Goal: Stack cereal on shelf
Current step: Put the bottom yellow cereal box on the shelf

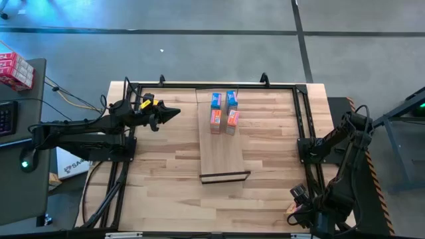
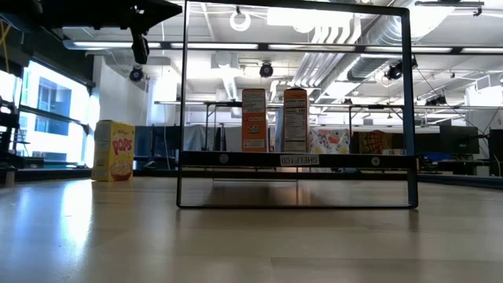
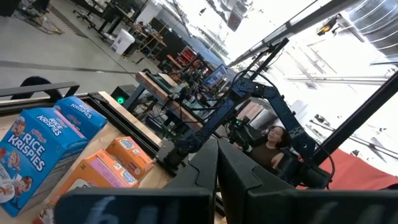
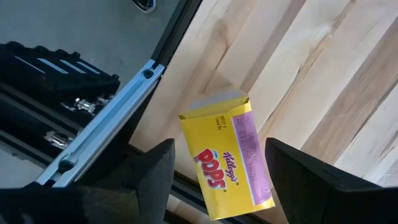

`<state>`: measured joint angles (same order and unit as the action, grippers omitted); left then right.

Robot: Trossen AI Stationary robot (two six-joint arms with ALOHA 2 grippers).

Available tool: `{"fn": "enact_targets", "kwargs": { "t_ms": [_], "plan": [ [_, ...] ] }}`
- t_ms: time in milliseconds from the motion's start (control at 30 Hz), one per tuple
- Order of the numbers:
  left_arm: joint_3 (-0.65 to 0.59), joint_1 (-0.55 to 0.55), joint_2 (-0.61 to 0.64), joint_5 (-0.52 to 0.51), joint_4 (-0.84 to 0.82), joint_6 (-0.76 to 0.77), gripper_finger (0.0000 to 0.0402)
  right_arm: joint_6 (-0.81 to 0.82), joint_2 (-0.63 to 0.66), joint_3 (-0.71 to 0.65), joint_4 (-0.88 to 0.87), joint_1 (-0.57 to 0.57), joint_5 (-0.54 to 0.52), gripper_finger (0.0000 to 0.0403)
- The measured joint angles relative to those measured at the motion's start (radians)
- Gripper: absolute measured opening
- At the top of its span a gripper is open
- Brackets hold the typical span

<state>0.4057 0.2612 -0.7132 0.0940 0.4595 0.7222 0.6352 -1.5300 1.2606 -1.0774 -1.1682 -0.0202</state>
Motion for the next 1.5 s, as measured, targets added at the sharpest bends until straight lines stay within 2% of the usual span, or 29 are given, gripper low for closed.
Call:
{"fn": "enact_targets", "kwargs": {
  "t_ms": [667,833,1067,1233,1367,1500],
  "plan": [
    [0.0,0.0,0.0,-0.013,0.0,0.0,0.0,-0.005,-0.14,0.0,0.011,0.005,-0.017,0.023],
    [0.0,0.0,0.0,-0.013,0.0,0.0,0.0,0.018,-0.133,0.0,0.01,0.029,-0.023,0.0198],
    [0.0,0.0,0.0,-0.012,0.0,-0.001,0.0,0.015,-0.121,0.001,-0.003,0.072,-0.009,0.0128],
    [0.0,0.0,0.0,-0.012,0.001,-0.01,0.0,0.069,-0.018,0.001,-0.073,0.117,0.017,0.0106],
    [0.0,0.0,0.0,-0.011,0.001,-0.022,0.0,0.155,0.137,0.001,-0.197,0.18,0.053,0.0107],
    [0.0,0.0,0.0,-0.011,0.001,-0.027,0.0,0.309,0.317,0.001,-0.296,0.301,0.092,0.0108]
  ]
}}
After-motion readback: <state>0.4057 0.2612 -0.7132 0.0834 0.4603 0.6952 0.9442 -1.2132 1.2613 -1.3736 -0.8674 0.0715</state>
